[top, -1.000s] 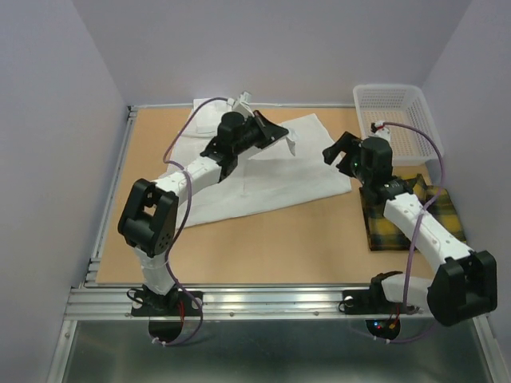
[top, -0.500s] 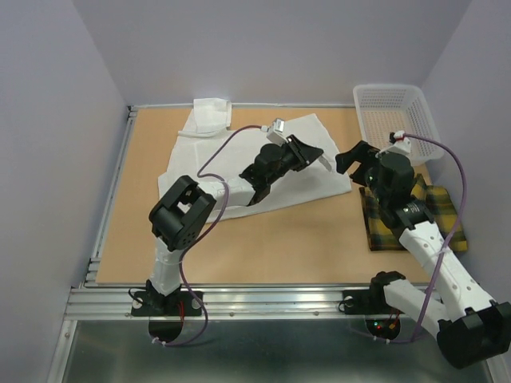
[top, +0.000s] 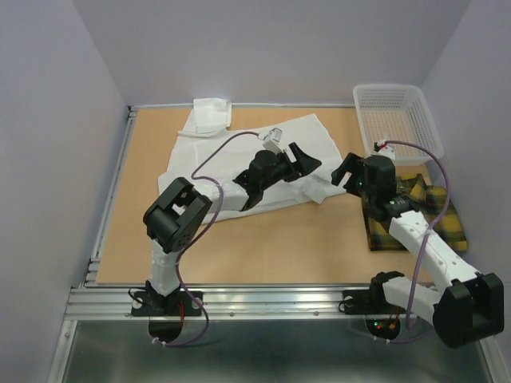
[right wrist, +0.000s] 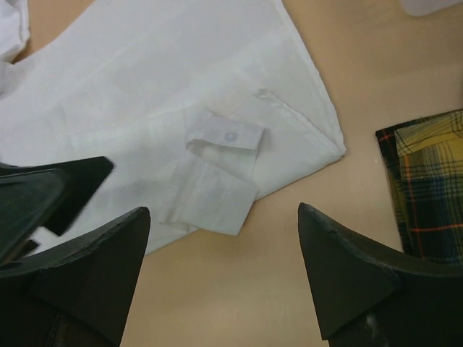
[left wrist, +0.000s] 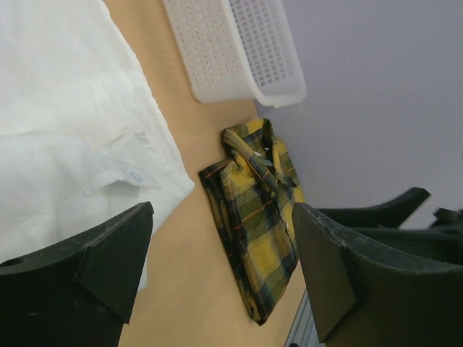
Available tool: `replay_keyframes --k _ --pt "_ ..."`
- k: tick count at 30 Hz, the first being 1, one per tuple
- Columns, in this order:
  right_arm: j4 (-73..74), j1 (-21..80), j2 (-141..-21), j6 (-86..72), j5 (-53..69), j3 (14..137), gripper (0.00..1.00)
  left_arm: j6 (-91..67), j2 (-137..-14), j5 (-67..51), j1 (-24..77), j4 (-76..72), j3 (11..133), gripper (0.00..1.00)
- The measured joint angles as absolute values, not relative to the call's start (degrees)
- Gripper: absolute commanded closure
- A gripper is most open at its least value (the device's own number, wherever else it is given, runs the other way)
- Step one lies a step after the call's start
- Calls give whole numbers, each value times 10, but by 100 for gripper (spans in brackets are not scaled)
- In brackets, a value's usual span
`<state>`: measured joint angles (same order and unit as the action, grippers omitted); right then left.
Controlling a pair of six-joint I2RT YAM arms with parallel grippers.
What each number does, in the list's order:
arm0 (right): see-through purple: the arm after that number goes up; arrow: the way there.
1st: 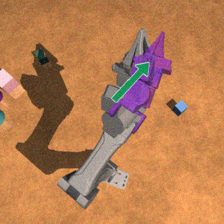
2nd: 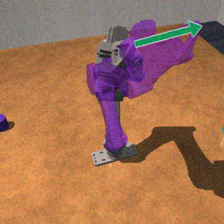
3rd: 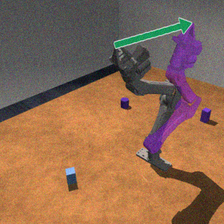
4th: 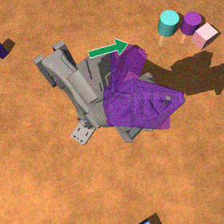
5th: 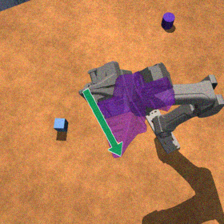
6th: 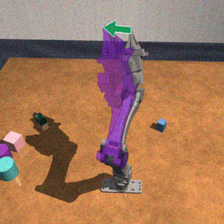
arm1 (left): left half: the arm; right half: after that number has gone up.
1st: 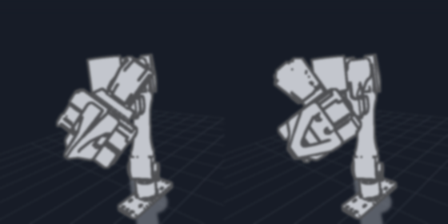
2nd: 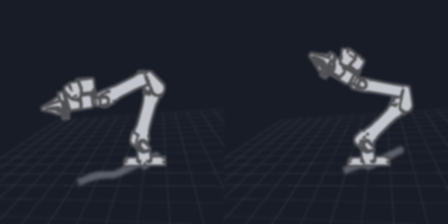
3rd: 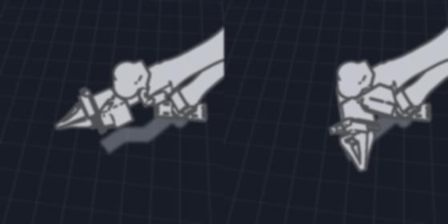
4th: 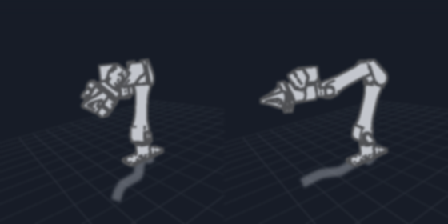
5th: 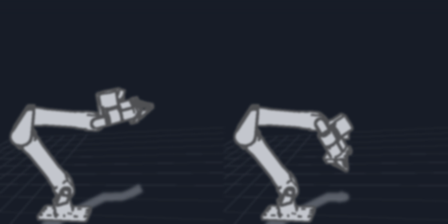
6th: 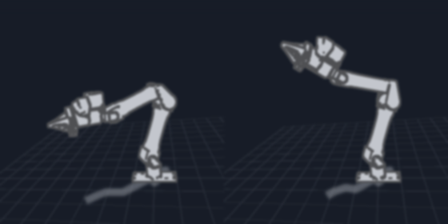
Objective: Fold and stack the long sleeve shirts
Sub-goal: Fold the shirt
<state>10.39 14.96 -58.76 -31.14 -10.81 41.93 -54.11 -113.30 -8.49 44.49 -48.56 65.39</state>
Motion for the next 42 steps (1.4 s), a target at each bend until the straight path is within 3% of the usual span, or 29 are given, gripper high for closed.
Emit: replay_keyframes --k 11,17,23,32,42 --pt "117 126 -748 -337 -65 450 25 -451 -832 -26 333 -207 561 12" --pt "115 113 -804 -364 -51 482 25 -445 -700 1 287 -96 436 12" --pt "107 112 -846 -399 -34 493 24 -466 -692 0 270 -17 340 12" --pt "83 112 -890 -458 -30 493 22 -487 -642 6 251 1 314 13" --pt "43 112 -932 -515 -30 519 29 -503 -628 15 204 -23 263 14"
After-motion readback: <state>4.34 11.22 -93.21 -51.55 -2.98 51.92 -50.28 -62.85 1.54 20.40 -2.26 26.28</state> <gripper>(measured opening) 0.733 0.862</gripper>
